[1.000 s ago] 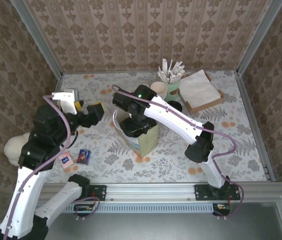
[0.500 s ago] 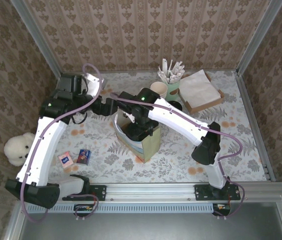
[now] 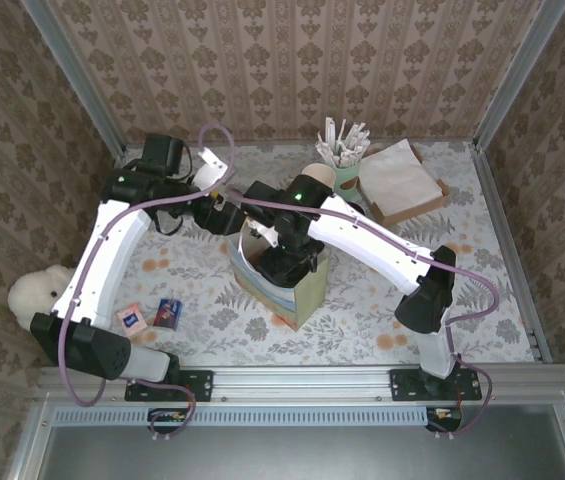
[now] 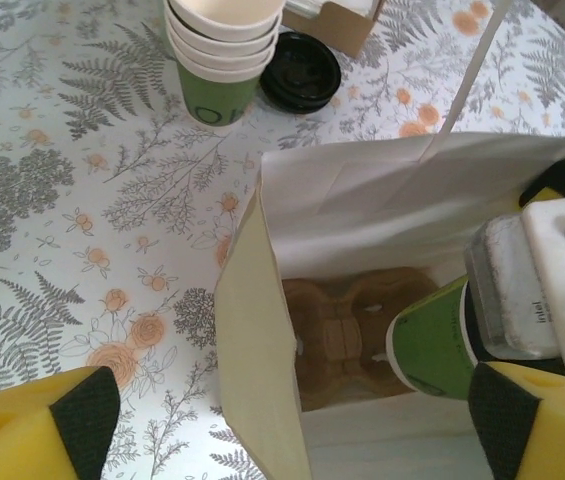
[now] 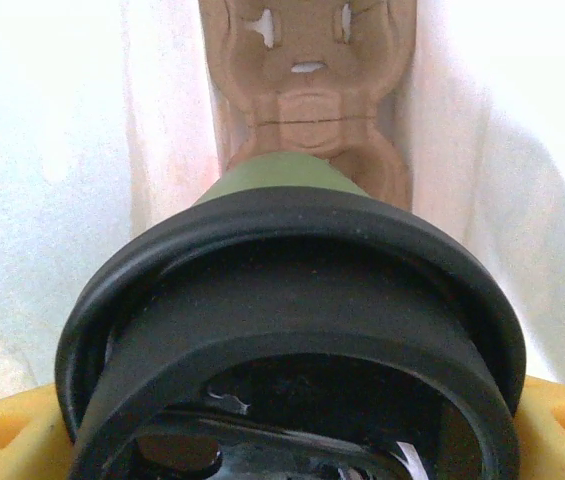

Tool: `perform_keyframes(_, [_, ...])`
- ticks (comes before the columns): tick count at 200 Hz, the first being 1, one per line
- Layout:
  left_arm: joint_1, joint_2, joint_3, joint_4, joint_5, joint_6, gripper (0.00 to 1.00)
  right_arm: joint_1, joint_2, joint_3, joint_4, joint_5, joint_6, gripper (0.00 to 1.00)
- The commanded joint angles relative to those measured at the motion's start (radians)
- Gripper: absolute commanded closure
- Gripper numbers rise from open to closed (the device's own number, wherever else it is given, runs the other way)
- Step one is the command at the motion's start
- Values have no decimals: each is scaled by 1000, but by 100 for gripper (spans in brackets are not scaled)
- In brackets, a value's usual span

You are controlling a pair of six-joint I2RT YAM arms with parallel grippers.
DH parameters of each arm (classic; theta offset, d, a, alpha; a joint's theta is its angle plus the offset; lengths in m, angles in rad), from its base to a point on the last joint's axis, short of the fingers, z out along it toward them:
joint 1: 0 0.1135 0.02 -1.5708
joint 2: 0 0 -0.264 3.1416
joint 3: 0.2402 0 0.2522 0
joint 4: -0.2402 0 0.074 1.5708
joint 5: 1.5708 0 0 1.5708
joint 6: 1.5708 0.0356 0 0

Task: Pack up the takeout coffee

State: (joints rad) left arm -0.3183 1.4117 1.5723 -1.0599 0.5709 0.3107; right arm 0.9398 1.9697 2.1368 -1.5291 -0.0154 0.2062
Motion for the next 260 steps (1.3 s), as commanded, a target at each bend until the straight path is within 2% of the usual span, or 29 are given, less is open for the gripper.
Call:
perform_keyframes(1, [3, 16, -13, 29, 5, 34, 15, 1, -22, 11, -10, -4, -21, 37])
perform_keyframes(28, [2, 51, -15, 46, 16, 35, 26, -1, -9, 31, -23, 7, 0, 37])
perform_keyframes(55, [4, 60, -37, 109, 7, 1, 47, -1, 14, 64, -54, 25, 63, 37])
perform_keyframes(95, [4, 53, -87, 130, 61, -10, 57, -1, 46, 84, -80, 64, 134, 37])
perform_keyframes(129, [4, 17, -126, 170, 65, -19, 68, -1, 77, 92, -77, 54, 82, 38])
perform_keyframes(161, [-1, 23, -135, 176, 95, -25, 87, -3, 134, 142, -119, 74, 36, 40])
perform_keyframes(180, [-2, 32, -130, 171, 89, -29, 93, -8, 160, 168, -136, 78, 30, 40])
perform_keyframes(229, [-4, 23, -135, 184, 111, -28, 100, -18, 163, 134, -132, 88, 33, 41])
perform_keyframes(260, [-4, 23, -135, 191, 113, -31, 100, -17, 134, 69, -92, 51, 39, 41])
